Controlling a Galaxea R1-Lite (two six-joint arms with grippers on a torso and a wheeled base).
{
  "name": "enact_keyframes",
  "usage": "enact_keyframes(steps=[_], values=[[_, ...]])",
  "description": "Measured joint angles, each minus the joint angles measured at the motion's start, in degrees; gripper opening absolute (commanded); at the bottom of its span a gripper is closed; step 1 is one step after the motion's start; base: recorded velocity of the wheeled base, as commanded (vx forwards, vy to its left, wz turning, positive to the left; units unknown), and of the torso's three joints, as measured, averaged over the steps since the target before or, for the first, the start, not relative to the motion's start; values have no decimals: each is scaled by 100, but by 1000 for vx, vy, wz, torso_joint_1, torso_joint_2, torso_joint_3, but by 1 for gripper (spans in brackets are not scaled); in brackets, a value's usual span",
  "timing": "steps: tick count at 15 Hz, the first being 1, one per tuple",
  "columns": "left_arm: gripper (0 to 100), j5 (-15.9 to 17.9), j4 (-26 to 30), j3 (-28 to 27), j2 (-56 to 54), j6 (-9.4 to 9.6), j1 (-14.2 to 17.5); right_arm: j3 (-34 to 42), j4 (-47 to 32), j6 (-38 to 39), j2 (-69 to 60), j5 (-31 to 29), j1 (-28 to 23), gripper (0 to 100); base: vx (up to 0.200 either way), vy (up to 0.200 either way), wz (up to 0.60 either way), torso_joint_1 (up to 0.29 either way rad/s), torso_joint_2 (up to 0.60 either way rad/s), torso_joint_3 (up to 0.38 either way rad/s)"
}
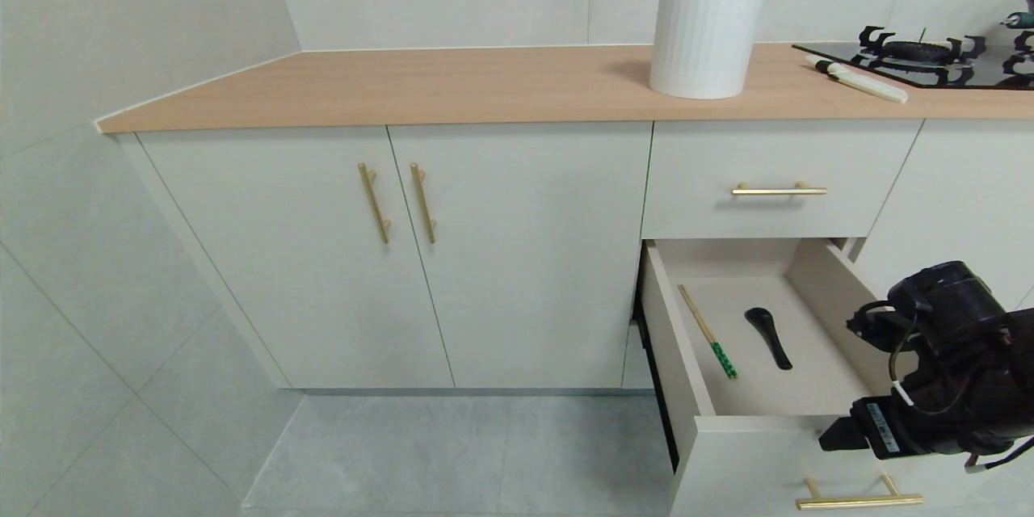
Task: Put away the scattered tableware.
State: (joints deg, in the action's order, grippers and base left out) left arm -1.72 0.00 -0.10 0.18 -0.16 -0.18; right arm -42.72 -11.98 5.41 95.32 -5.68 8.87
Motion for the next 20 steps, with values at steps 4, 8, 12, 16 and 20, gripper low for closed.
enact_keyframes(steps=[4, 8, 12, 16, 20], values=[[100, -2, 0, 0, 0, 0, 0, -6, 734, -51, 276, -74, -166, 100, 0, 0, 0, 0, 0, 0], [100, -2, 2, 0, 0, 0, 0, -478, 1364, -330, 674, -91, -273, 100, 0, 0, 0, 0, 0, 0], [100, -2, 0, 0, 0, 0, 0, -1123, 1365, -369, 1174, -112, -325, 100, 0, 0, 0, 0, 0, 0], [100, -2, 0, 0, 0, 0, 0, -1910, 1370, -369, 1865, -107, -447, 100, 0, 0, 0, 0, 0, 0], [100, -2, 0, 0, 0, 0, 0, -2660, 1395, -364, 2364, -102, -581, 100, 0, 0, 0, 0, 0, 0]])
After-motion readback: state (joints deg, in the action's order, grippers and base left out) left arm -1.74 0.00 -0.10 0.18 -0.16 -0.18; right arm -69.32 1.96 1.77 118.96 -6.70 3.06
